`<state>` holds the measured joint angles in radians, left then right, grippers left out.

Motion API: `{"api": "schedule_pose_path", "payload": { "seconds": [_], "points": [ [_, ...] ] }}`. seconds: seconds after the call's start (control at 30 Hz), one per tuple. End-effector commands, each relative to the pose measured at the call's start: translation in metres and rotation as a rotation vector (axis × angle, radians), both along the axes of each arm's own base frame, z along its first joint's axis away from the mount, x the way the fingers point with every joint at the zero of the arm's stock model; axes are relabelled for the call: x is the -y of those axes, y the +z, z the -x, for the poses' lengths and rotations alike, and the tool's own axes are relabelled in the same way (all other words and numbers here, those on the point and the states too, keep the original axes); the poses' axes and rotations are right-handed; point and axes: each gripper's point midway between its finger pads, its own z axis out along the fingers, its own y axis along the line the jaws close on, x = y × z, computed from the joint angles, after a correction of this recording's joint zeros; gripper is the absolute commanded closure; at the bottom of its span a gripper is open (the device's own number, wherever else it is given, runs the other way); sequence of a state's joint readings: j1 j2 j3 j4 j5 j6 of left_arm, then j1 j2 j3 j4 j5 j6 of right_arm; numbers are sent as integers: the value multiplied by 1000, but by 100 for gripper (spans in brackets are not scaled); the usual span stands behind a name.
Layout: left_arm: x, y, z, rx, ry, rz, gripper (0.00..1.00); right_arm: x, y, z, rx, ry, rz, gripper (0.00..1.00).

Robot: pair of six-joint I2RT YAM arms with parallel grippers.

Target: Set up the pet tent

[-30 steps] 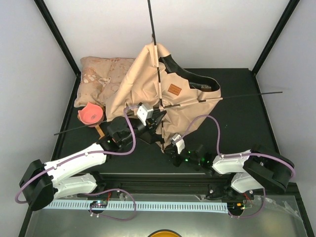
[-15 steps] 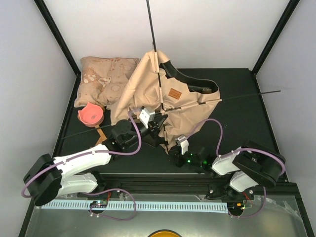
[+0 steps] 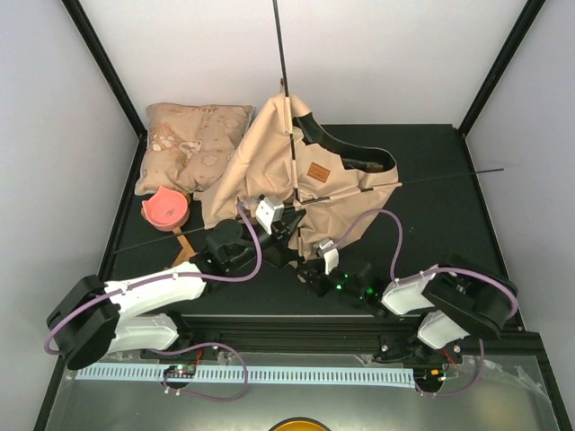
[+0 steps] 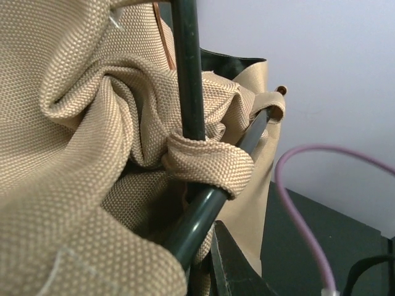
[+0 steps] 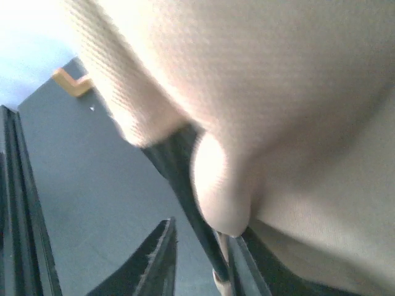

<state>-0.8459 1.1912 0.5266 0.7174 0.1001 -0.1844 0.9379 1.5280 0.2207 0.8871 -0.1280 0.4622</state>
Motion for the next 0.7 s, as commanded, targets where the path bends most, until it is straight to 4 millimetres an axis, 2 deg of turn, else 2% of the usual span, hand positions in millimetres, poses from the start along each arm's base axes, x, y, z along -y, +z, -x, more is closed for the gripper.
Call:
{"api": "schedule_pose_path", "payload": {
  "seconds": [0.0,0.07,0.27,0.4,0.53,0.67],
  "points": [
    [-6,-28,-5,-95,57,-95,98,2,23,-18,116,-36,42,66],
    [-10,-25,-9,-104,92,-90,98,4,18,-14,125,-13,82,58],
    [-9,-8,-6,-121,76,-36,98,14,-4,-3,39,0,155,50],
    [-7,-3,-5,-135,63,-10,98,13,-19,-1,-17,7,194,36],
    [-6,-2,-5,-135,58,-5,99,7,-27,-7,-23,-6,224,35],
    [-8,-1,-5,-142,67,0,98,5,-36,-8,-13,-26,297,39]
  ]
}}
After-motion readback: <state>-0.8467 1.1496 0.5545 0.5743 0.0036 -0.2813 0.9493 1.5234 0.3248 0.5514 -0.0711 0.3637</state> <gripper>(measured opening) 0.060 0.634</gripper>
